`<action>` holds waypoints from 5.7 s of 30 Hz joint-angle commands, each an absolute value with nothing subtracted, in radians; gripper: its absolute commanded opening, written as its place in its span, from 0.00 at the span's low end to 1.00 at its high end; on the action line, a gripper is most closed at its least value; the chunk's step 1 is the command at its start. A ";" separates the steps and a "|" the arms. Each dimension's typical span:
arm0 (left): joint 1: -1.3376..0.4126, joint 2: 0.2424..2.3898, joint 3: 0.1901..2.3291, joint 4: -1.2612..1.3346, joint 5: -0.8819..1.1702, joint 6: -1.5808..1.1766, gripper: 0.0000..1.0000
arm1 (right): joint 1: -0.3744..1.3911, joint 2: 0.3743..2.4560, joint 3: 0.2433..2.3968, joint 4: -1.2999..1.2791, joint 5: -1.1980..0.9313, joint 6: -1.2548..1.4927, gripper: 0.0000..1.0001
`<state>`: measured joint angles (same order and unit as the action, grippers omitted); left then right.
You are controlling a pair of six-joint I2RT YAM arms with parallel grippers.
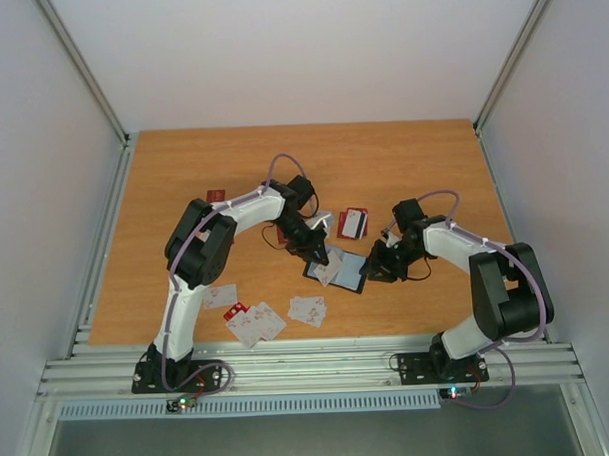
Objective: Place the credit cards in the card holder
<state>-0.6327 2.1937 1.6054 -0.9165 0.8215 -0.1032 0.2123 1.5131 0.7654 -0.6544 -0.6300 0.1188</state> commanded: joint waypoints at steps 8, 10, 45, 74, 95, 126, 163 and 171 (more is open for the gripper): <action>-0.643 2.239 1.638 -0.910 0.831 -0.098 0.00 | 0.206 1.583 0.769 -0.609 -0.652 0.094 0.25; -0.642 2.243 1.638 -0.898 0.837 -0.107 0.00 | 0.205 1.594 0.770 -0.605 -0.651 0.091 0.24; -0.643 2.243 1.556 -0.647 0.817 -0.251 0.00 | 0.206 1.693 0.786 -0.581 -0.667 0.057 0.18; -0.692 2.176 1.445 -0.558 0.751 -0.455 0.00 | 0.206 1.713 0.772 -0.519 -0.685 0.099 0.15; -0.736 2.183 1.476 -0.665 0.695 -0.486 0.11 | 0.206 1.698 0.750 -0.446 -0.704 0.157 0.15; -0.770 2.249 1.674 -0.986 0.468 -0.658 0.48 | 0.206 1.684 0.603 -0.172 -0.791 0.315 0.14; -0.826 2.367 1.939 -1.266 0.304 -1.012 0.65 | 0.212 1.483 0.467 -0.166 -0.762 0.420 0.13; -0.829 2.436 2.044 -1.193 0.369 -0.970 0.57 | 0.251 1.470 0.480 -0.202 -0.731 0.426 0.12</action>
